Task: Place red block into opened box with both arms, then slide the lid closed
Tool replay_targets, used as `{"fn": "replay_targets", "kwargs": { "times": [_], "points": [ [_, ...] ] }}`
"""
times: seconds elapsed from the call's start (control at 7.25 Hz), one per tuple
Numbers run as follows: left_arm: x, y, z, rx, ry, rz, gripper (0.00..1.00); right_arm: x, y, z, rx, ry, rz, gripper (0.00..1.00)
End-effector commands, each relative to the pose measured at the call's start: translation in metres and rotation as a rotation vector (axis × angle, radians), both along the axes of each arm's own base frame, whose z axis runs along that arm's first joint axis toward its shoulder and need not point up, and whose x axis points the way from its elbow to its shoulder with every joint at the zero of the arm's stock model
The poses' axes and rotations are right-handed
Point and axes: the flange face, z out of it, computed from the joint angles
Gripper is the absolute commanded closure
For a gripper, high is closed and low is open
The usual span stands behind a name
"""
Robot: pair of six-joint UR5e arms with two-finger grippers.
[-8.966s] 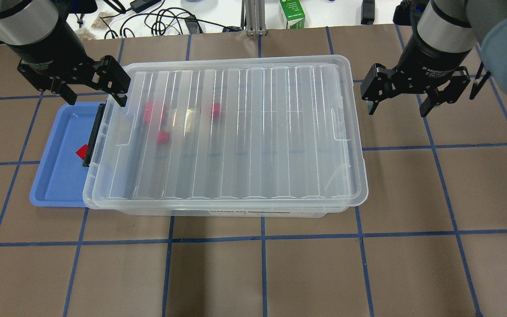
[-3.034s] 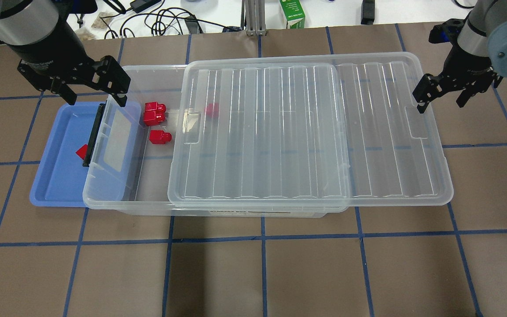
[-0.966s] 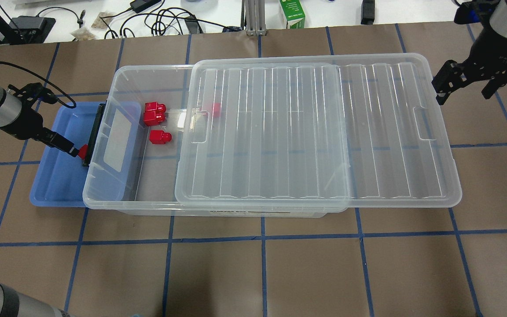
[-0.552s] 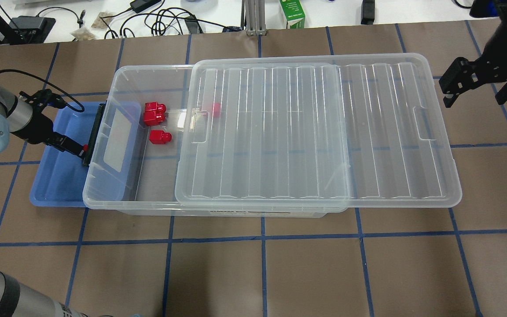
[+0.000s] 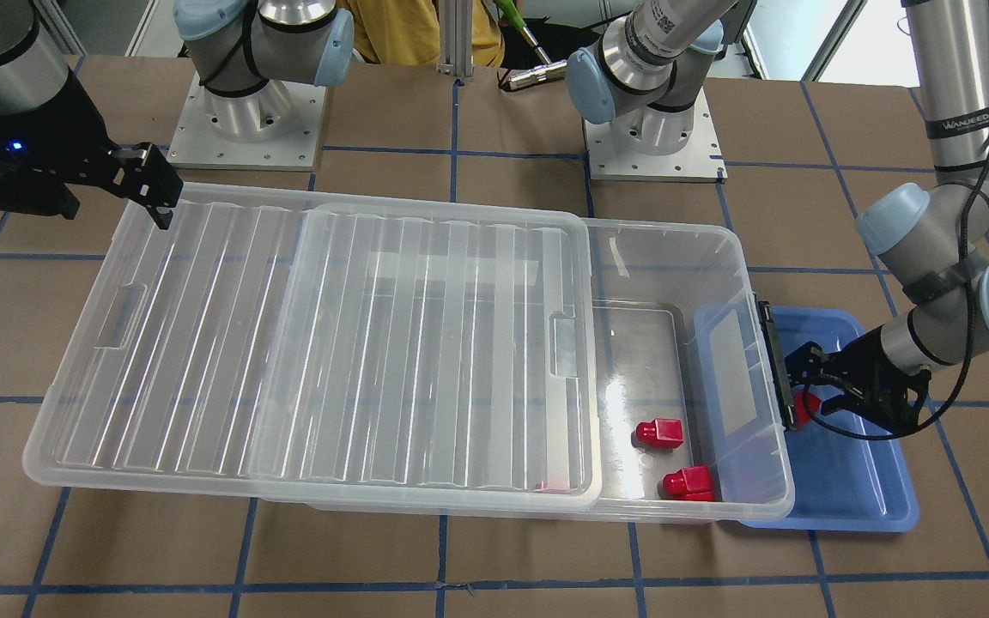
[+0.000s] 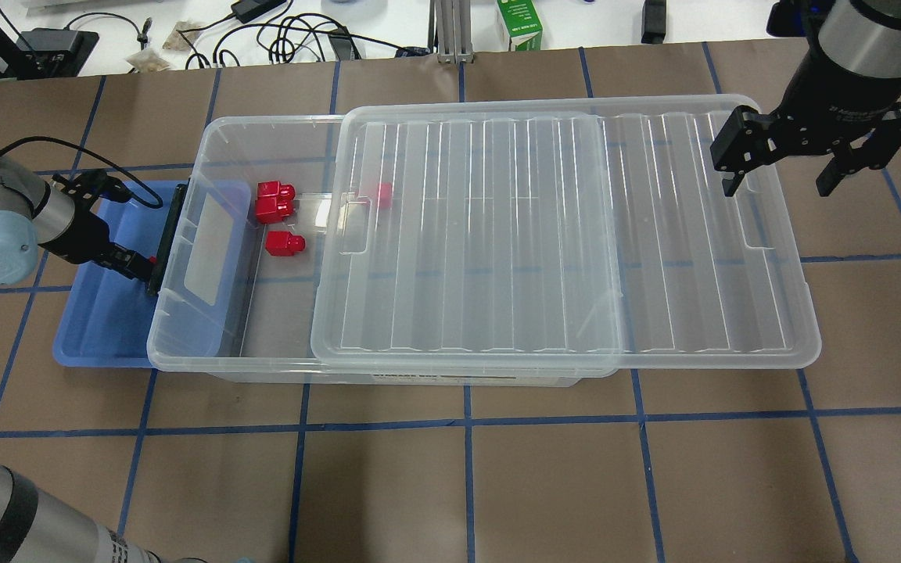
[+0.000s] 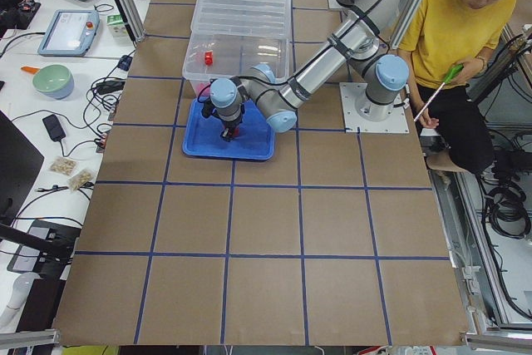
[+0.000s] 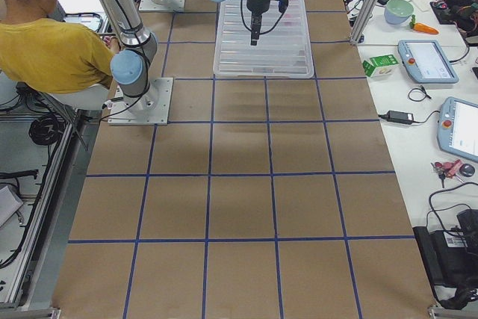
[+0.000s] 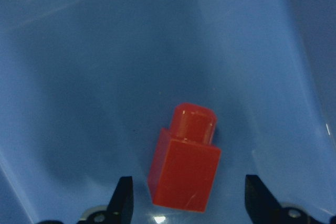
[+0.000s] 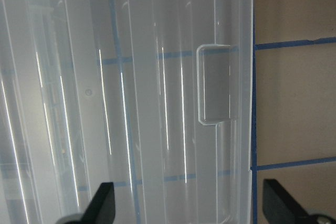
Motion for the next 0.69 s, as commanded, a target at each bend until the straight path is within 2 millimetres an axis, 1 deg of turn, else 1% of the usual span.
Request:
{"fn": "replay_targets", "kwargs": {
  "times": [0.0,0.14,0.28,0.41,0.55],
  "points": [
    [0.001,-0.006,-0.001,-0.011,-0.008,0.002,0.79,0.006,-0.002,-0.006,0.007,-0.007,0.007,0.00],
    [0.001,-0.006,0.003,-0.016,-0.011,0.002,0.89,0.006,-0.001,-0.001,-0.006,-0.009,0.007,0.00],
    [0.003,-0.007,0.016,-0.033,-0.033,-0.002,0.93,0.006,0.000,0.004,-0.013,-0.006,0.006,0.00],
    [0.004,-0.016,0.045,-0.058,-0.068,-0.008,0.97,0.007,0.001,0.007,-0.017,-0.007,0.004,0.00],
    [0.012,-0.019,0.085,-0.044,-0.116,-0.013,0.97,0.007,0.005,0.011,-0.023,-0.006,0.001,0.00]
  ]
}}
